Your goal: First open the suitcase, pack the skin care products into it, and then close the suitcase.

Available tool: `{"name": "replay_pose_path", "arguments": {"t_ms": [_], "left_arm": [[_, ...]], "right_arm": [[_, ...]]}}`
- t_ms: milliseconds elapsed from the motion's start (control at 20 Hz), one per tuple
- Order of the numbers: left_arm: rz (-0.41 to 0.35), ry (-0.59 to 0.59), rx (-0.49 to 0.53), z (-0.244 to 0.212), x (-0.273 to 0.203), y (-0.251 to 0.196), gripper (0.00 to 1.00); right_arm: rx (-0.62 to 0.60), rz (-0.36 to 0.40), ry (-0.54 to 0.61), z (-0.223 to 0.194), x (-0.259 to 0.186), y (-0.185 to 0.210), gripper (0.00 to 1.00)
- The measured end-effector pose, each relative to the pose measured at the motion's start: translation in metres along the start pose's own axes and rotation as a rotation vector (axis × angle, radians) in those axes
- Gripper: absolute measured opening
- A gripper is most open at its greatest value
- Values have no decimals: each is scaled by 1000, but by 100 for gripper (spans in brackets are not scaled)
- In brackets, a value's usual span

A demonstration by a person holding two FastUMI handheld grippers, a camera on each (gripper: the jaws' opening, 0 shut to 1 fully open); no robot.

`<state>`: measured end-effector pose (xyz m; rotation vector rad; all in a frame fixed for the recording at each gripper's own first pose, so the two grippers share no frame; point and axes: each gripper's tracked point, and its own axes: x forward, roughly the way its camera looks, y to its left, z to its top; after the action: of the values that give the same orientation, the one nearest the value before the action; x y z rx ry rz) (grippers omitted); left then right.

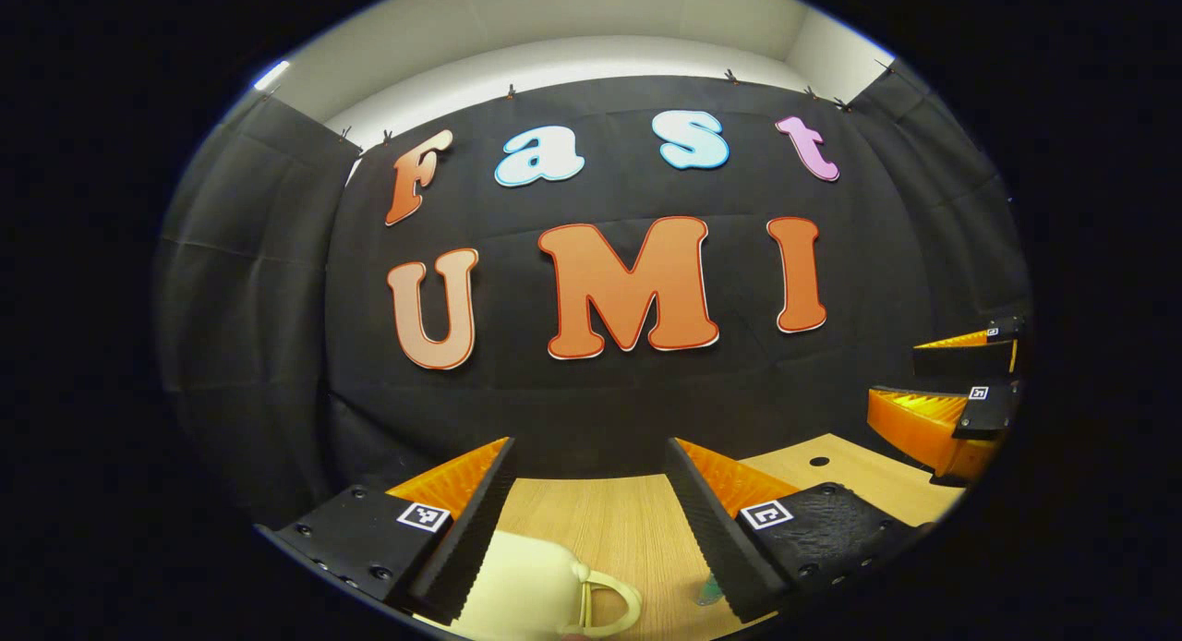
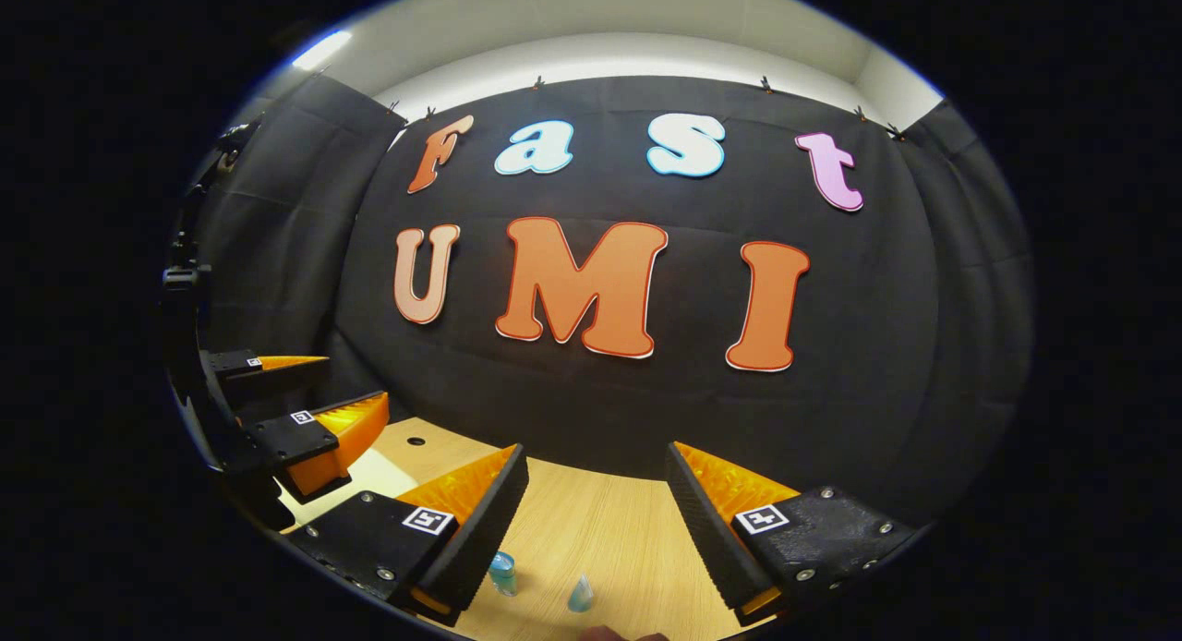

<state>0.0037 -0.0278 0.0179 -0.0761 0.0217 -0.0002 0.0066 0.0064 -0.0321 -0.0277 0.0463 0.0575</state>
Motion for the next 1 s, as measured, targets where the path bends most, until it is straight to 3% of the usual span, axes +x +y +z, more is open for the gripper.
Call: {"name": "replay_pose_path", "arguments": {"t_ms": [200,450,1000], "left_arm": [[1,4,12,-6,-1,1,98],[-22,48,71,-31,-3,-6,98],[-158,274,397,-166,-7,-35,98]], "right_arm": [[14,19,-4,2,-2,2,95],[-2,-21,1,-3,-13,-19,95],[-4,-110,-18,1,-14,-73,95]]}}
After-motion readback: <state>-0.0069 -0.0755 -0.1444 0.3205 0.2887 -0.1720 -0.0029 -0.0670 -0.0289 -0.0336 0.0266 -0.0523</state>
